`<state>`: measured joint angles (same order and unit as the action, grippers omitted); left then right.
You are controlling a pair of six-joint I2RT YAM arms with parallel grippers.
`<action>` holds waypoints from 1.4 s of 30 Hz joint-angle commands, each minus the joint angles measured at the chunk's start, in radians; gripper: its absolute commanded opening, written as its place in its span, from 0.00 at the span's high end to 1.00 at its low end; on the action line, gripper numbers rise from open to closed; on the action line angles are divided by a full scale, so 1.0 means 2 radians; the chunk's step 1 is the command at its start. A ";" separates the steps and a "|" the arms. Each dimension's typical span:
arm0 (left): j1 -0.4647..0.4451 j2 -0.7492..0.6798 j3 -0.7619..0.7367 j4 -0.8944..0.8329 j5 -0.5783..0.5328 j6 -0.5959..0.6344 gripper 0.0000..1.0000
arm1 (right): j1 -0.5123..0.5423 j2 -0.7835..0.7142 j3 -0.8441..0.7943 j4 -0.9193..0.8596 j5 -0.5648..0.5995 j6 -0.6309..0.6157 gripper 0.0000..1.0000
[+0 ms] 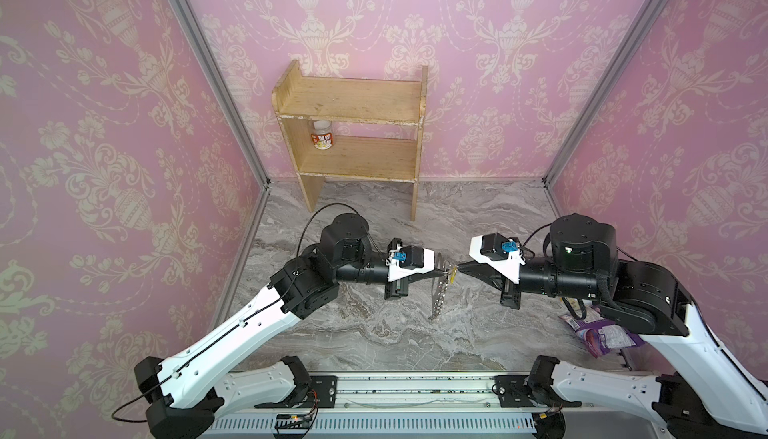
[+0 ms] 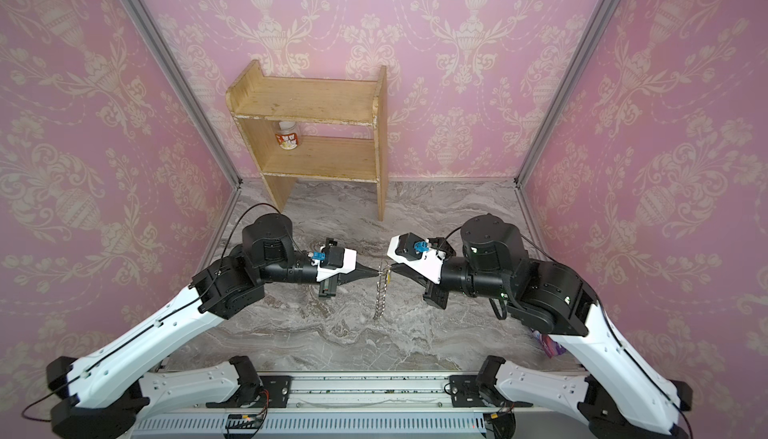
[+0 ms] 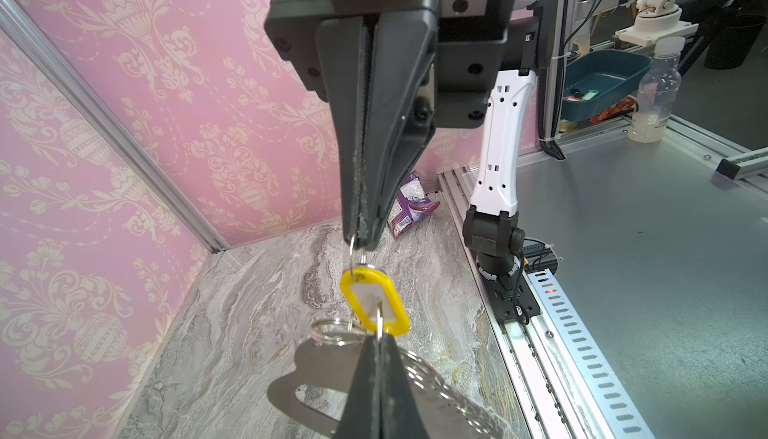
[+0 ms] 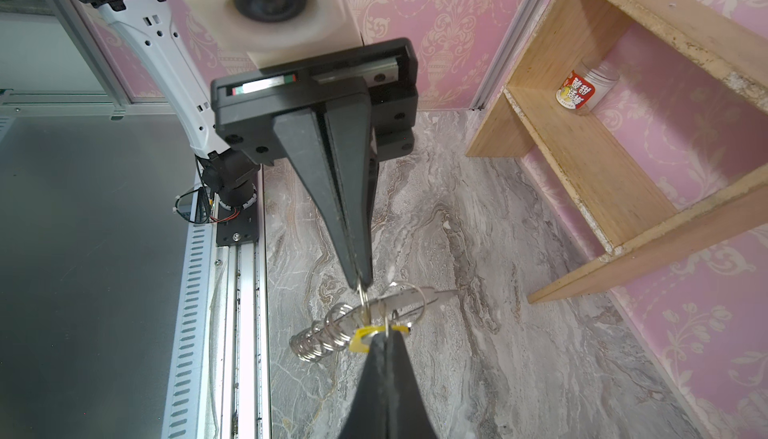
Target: Put the keys on the keyring
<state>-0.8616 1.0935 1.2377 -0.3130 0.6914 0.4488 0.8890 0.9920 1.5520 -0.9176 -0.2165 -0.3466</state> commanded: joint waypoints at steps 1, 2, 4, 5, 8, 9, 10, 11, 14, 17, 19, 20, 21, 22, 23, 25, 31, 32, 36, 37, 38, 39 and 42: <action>-0.005 -0.011 0.002 0.015 -0.012 0.013 1.00 | 0.000 0.001 -0.006 0.010 0.009 0.013 1.00; -0.005 -0.012 0.001 0.015 -0.014 0.013 1.00 | 0.000 0.000 -0.007 0.010 0.011 0.013 1.00; -0.006 -0.014 0.001 0.016 -0.017 0.013 1.00 | 0.000 0.000 -0.010 0.009 0.012 0.014 1.00; -0.006 -0.014 0.001 0.015 -0.017 0.013 1.00 | 0.000 -0.001 -0.011 0.010 0.011 0.015 1.00; -0.007 -0.014 0.001 0.014 -0.019 0.015 1.00 | 0.000 -0.004 -0.012 0.010 0.007 0.016 1.00; -0.006 -0.014 0.001 0.013 -0.020 0.016 1.00 | 0.001 -0.005 -0.012 0.011 0.006 0.016 1.00; -0.007 -0.015 0.001 0.012 -0.022 0.019 1.00 | 0.000 -0.007 -0.012 0.010 0.004 0.017 1.00; -0.006 -0.015 0.000 0.012 -0.024 0.020 1.00 | 0.000 -0.007 -0.012 0.010 0.003 0.018 1.00; -0.006 -0.018 -0.003 0.018 -0.031 0.021 1.00 | 0.000 -0.011 -0.014 0.010 0.005 0.020 1.00; -0.007 -0.020 -0.007 0.021 -0.037 0.023 1.00 | 0.000 -0.015 -0.017 0.012 0.003 0.024 1.00; -0.007 -0.020 -0.007 0.024 -0.039 0.023 1.00 | 0.000 -0.014 -0.017 0.012 -0.001 0.026 1.00; -0.007 -0.020 -0.007 0.025 -0.040 0.023 1.00 | 0.000 -0.013 -0.017 0.012 -0.003 0.026 1.00; -0.006 -0.020 -0.006 0.024 -0.040 0.023 1.00 | 0.000 -0.013 -0.018 0.012 -0.005 0.026 1.00; -0.007 -0.020 -0.006 0.025 -0.041 0.024 1.00 | 0.000 -0.013 -0.018 0.012 -0.005 0.026 1.00; -0.007 -0.020 -0.006 0.025 -0.041 0.024 1.00 | 0.000 -0.014 -0.019 0.012 -0.006 0.026 1.00; -0.006 -0.019 -0.005 0.026 -0.040 0.023 1.00 | 0.000 -0.013 -0.020 0.014 -0.007 0.027 1.00; -0.007 -0.020 -0.004 0.030 -0.042 0.023 1.00 | 0.000 -0.009 -0.025 0.016 -0.010 0.028 1.00; -0.007 -0.020 -0.004 0.030 -0.041 0.022 1.00 | 0.000 -0.010 -0.025 0.018 -0.007 0.028 1.00; -0.007 -0.021 -0.003 0.032 -0.037 0.020 1.00 | 0.000 -0.006 -0.024 0.016 -0.001 0.027 1.00; -0.007 -0.021 -0.003 0.034 -0.034 0.018 1.00 | 0.000 -0.005 -0.024 0.017 0.000 0.027 1.00; -0.008 -0.021 -0.003 0.035 -0.032 0.017 1.00 | 0.000 -0.006 -0.025 0.018 0.001 0.026 1.00; -0.007 -0.020 -0.003 0.035 -0.031 0.016 1.00 | 0.000 -0.006 -0.025 0.019 0.002 0.026 1.00; -0.008 -0.021 -0.003 0.034 -0.029 0.015 1.00 | 0.000 -0.004 -0.021 0.019 0.002 0.025 1.00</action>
<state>-0.8684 1.0729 1.2312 -0.2836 0.6182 0.4782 0.8890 0.9783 1.5116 -0.8951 -0.2192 -0.3103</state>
